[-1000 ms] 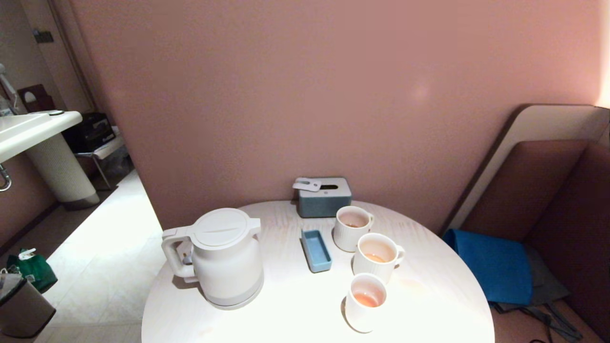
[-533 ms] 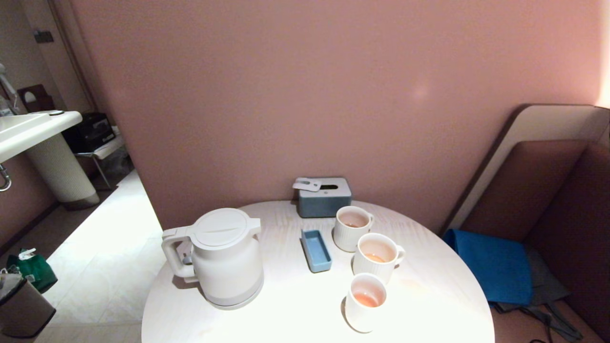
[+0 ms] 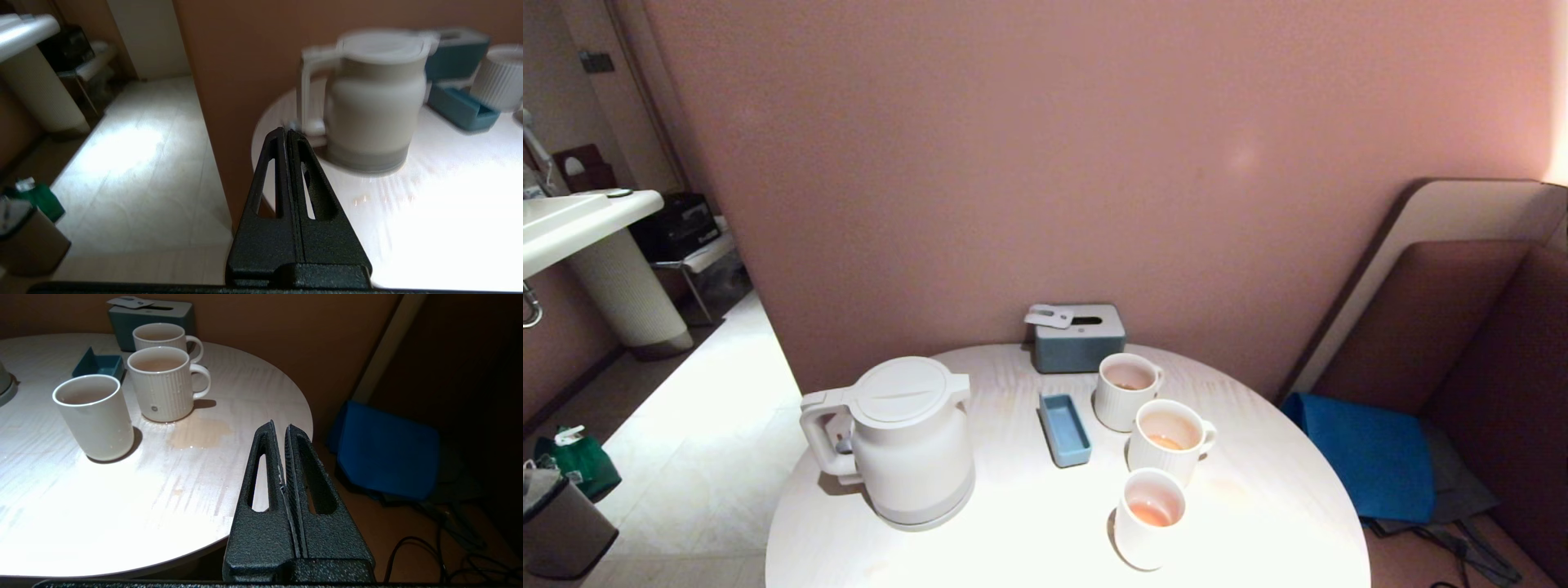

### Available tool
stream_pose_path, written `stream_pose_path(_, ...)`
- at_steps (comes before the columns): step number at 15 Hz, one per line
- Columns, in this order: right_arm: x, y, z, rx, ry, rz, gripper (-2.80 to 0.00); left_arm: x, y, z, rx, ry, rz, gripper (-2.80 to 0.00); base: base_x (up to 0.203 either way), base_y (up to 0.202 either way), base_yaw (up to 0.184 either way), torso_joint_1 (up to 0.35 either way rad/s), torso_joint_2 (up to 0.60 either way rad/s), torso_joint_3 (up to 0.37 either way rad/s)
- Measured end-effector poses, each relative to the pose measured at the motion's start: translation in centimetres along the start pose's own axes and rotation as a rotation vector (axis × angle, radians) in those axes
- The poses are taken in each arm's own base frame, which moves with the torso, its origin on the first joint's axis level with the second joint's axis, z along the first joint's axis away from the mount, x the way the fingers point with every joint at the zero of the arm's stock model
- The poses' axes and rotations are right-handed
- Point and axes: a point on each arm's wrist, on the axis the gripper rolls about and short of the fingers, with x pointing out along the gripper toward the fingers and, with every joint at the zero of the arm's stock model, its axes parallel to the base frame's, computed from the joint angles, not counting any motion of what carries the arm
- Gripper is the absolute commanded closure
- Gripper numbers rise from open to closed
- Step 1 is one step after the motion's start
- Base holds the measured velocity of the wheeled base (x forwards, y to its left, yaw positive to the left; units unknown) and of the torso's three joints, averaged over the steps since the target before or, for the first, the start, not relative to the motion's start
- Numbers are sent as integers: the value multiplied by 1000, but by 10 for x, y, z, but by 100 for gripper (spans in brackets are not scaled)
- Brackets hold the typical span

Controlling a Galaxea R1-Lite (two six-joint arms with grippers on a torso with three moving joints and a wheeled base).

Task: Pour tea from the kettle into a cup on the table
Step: Pick up the kettle

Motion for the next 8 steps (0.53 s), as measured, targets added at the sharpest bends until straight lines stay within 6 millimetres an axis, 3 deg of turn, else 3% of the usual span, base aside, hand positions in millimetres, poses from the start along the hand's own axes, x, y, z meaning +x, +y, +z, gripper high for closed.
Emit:
stream_pose_path(2,0,0,0,0,0,0,0,4,2,28,-8,-12,-2,0,0,0,0,0,0,0)
stream_pose_path(4,0,0,0,0,0,-1,0,22,4,60,-38,16,-5,0,0,0,0,0,0,0)
stream_pose_path(6,0,0,0,0,0,-1,0,53,6,82,-69,69,-7,0,0,0,0,0,0,0)
stream_pose_path(8,0,0,0,0,0,-1,0,96,7,91,-97,138,-3,0,0,0,0,0,0,0)
